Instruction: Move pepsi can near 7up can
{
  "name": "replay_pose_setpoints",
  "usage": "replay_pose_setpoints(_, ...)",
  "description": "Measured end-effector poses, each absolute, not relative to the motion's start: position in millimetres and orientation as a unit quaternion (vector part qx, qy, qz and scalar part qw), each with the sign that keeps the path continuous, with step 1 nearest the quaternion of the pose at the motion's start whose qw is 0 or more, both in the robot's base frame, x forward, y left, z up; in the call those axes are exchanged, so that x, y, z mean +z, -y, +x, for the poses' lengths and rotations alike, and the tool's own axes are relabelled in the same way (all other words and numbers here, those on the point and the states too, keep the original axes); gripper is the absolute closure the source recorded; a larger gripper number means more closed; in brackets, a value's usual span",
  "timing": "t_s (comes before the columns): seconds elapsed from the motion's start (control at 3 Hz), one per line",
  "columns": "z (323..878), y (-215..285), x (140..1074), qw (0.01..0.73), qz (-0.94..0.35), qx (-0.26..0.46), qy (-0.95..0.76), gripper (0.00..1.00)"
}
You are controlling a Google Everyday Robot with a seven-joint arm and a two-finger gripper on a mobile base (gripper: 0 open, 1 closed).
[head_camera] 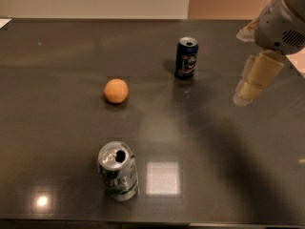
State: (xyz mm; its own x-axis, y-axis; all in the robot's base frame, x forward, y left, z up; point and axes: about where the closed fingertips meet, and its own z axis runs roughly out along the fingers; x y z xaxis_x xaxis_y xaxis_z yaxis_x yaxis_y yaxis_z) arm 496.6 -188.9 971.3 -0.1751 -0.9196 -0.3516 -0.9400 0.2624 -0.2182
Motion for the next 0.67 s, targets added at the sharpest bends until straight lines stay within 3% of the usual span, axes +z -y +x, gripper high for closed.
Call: replay_pose_setpoints(0.67, 554, 163, 968, 0.237, -0.602, 0.062, -0.760, 0.00)
